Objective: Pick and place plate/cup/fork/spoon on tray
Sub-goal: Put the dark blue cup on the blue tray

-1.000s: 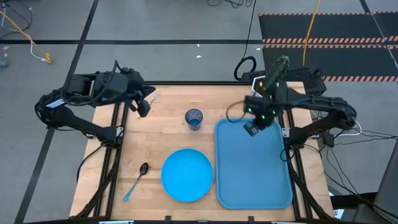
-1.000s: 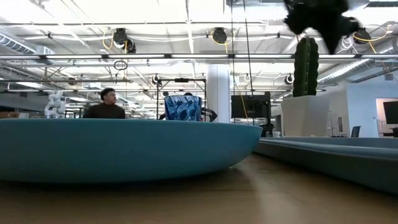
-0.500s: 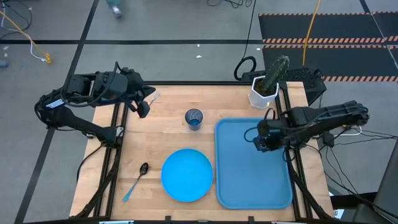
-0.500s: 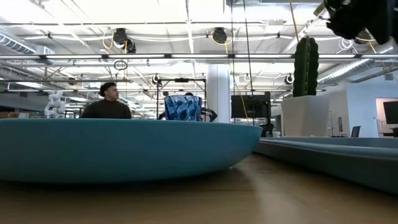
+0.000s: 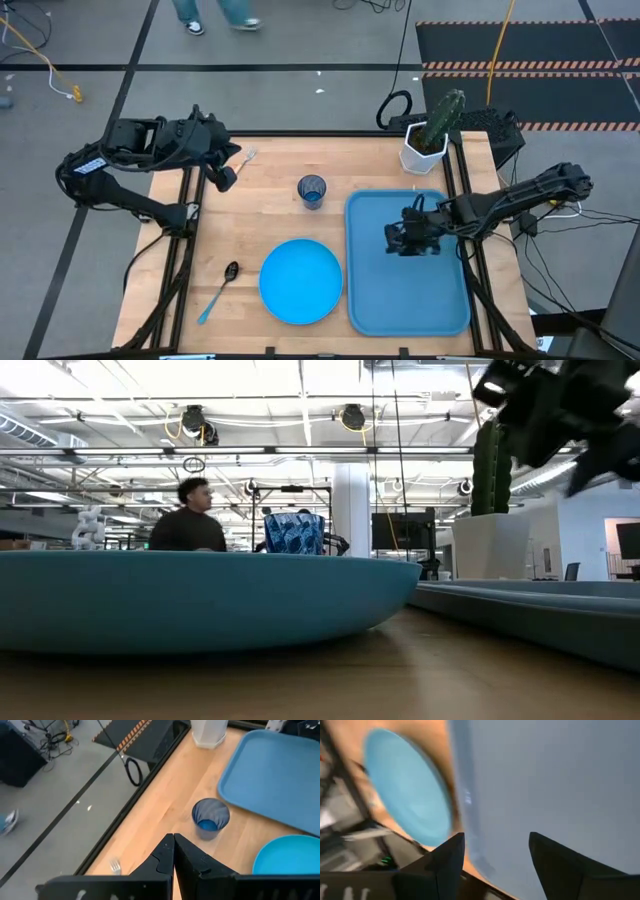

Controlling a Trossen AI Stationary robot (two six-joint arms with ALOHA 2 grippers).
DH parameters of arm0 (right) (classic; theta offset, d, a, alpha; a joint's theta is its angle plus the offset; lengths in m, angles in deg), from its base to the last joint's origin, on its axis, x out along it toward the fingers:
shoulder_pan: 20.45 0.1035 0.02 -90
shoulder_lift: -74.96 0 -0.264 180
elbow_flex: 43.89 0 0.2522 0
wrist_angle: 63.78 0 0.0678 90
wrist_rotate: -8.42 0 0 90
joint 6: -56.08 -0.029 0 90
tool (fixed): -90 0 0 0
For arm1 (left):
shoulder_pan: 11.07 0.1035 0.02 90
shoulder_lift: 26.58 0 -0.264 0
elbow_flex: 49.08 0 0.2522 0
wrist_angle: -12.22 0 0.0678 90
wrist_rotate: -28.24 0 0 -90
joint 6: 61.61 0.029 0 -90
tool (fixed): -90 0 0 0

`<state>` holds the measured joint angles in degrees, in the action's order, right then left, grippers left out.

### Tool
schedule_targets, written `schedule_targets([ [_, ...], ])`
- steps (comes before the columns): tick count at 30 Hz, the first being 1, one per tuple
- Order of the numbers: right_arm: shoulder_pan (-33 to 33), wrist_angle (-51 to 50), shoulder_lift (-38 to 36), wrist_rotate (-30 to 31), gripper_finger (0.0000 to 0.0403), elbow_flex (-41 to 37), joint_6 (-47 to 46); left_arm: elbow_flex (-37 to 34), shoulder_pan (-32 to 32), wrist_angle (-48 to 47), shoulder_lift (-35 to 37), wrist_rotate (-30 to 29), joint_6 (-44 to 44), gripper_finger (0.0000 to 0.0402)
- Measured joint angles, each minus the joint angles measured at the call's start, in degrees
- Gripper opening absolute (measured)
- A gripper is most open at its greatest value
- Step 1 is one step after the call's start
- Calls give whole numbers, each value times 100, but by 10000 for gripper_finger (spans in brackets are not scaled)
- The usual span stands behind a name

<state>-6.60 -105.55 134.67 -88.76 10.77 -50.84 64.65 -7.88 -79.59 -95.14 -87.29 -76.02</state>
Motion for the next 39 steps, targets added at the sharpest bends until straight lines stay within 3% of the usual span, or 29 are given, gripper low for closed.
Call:
schedule_targets([
  [12,-221,4504,-8,1720,212,-1343,740,-2,8,-500,0,652,-206,8],
  [15,-493,5164,-10,2231,212,-1387,1196,-2,8,-510,0,659,-340,8],
  [18,-910,5580,-8,2185,212,-1248,1823,-2,8,-488,0,657,-418,8],
  [28,-1926,5074,377,1162,212,959,4119,-2,140,-257,0,597,-645,8],
  [36,-2331,5352,2085,-315,212,4182,5533,-2,213,-138,0,598,-838,8],
  [39,-2415,5401,2644,-427,212,4946,5902,-2,211,-138,0,598,-884,8],
])
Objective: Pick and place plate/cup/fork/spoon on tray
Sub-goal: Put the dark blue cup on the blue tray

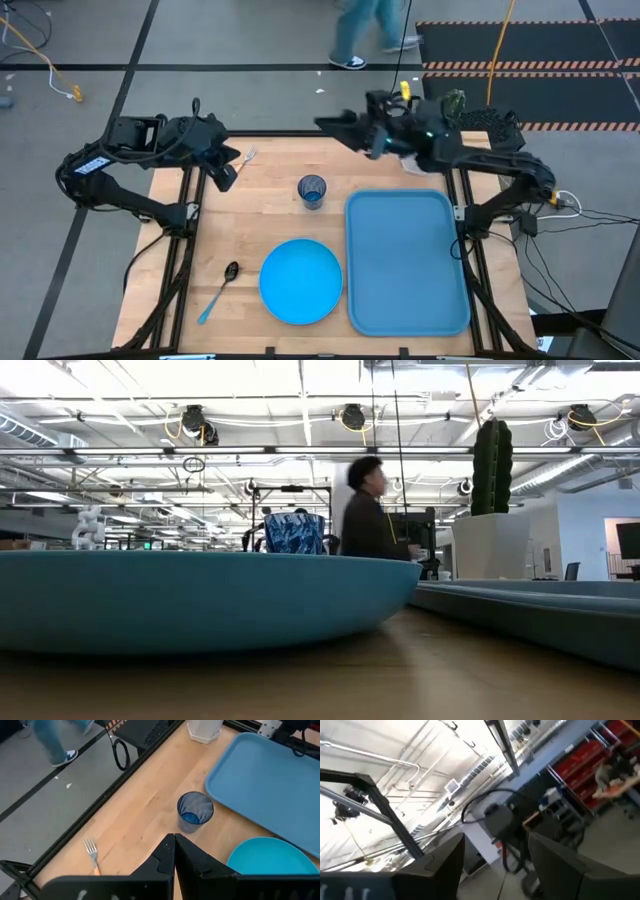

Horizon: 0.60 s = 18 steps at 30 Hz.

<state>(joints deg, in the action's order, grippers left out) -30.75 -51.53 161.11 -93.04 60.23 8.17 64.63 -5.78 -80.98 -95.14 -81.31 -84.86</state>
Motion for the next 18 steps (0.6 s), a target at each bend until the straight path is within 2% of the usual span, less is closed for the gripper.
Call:
schedule_targets([
  [3,-107,742,323,600,212,330,287,0,-2,-2,0,2,-269,8],
  [5,-181,1338,424,1251,212,370,409,0,-2,-33,0,6,-511,8],
  [7,-271,1115,413,1598,212,368,287,-7,-2,-44,35,6,-664,8],
  [9,-352,-128,346,1516,212,372,236,-7,-2,-35,97,2,-699,8],
  [12,-330,-2939,289,1451,212,547,385,-7,-2,-33,233,-3,-710,8],
  [14,-279,-4444,295,1431,212,699,527,-7,-2,-32,349,-71,-710,8],
  [18,-197,-5763,379,1439,212,766,402,-7,-2,-23,611,-341,-710,8],
])
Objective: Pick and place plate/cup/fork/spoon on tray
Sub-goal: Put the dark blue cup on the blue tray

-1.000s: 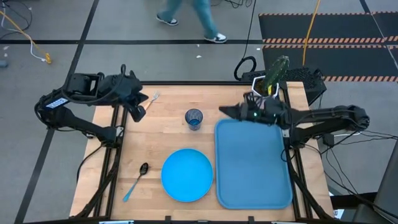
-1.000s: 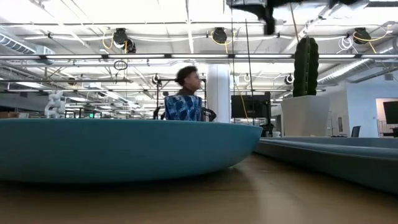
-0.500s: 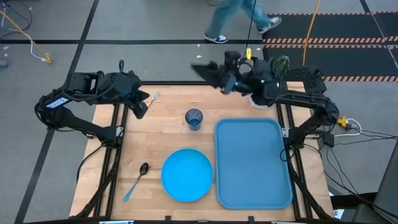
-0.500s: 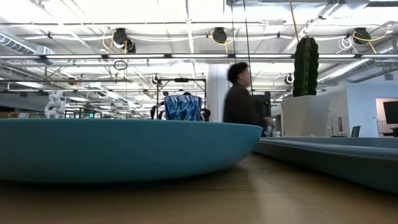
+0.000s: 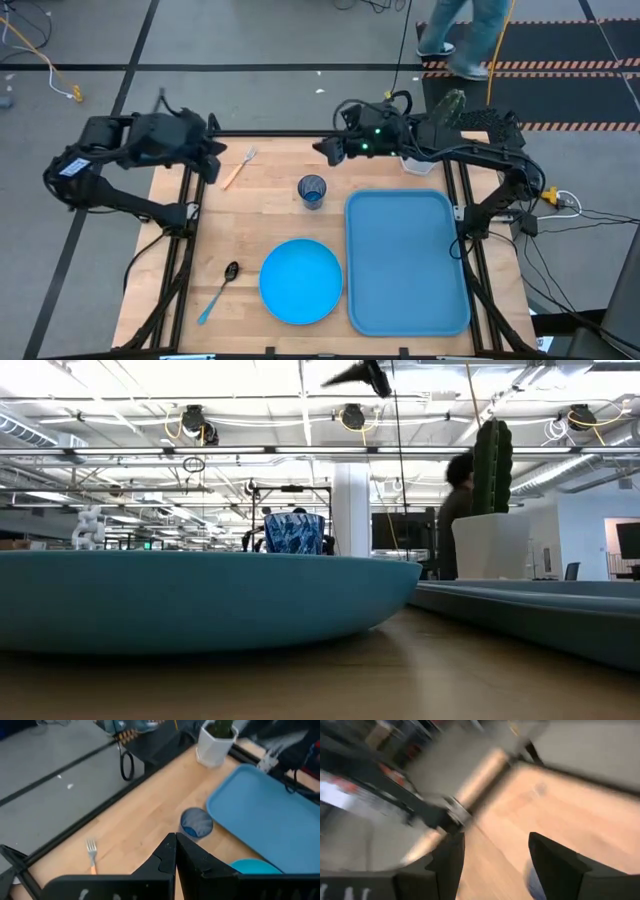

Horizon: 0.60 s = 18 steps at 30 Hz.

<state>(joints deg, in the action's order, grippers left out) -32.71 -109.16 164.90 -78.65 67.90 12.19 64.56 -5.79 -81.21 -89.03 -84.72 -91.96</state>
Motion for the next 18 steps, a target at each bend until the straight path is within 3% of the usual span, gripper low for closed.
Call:
schedule_targets([
  [6,88,-513,280,-96,212,-13,-191,0,0,25,260,-219,163,8],
  [12,222,-246,810,-610,204,-14,-233,2,0,28,305,-256,388,8],
  [18,237,-15,1263,-900,182,321,470,2,0,21,307,-228,571,8],
])
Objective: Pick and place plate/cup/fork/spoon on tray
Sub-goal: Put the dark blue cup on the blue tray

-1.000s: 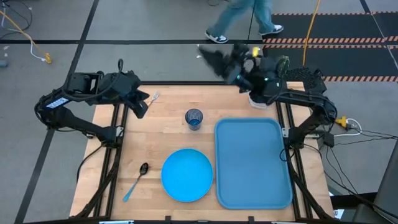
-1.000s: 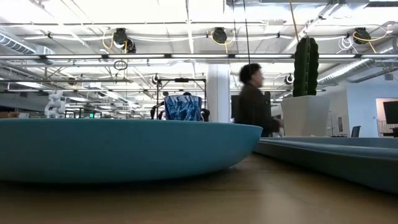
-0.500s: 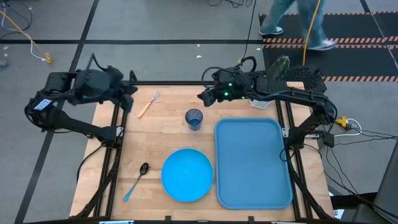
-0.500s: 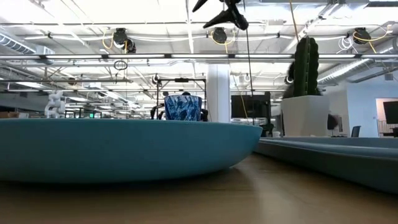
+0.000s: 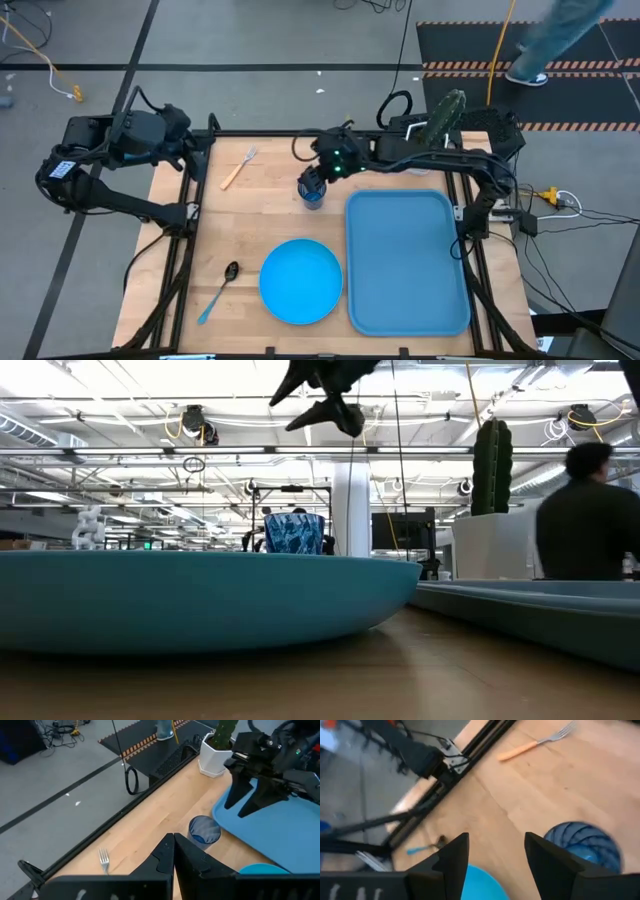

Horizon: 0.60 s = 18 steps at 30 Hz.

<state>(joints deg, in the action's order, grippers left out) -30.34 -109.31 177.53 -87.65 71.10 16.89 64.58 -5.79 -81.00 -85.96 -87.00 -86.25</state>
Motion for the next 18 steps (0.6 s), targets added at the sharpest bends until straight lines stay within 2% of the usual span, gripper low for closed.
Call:
schedule_targets([
  [4,-2,-781,204,0,168,296,672,0,0,-11,2,147,78,8],
  [8,-28,-1740,256,1,162,276,615,0,0,-27,4,186,-4,8],
  [14,-103,-1863,261,42,168,-153,52,2,0,-33,4,190,-101,8],
  [18,-165,-1742,238,393,168,-500,-259,2,0,-33,4,192,-150,8],
])
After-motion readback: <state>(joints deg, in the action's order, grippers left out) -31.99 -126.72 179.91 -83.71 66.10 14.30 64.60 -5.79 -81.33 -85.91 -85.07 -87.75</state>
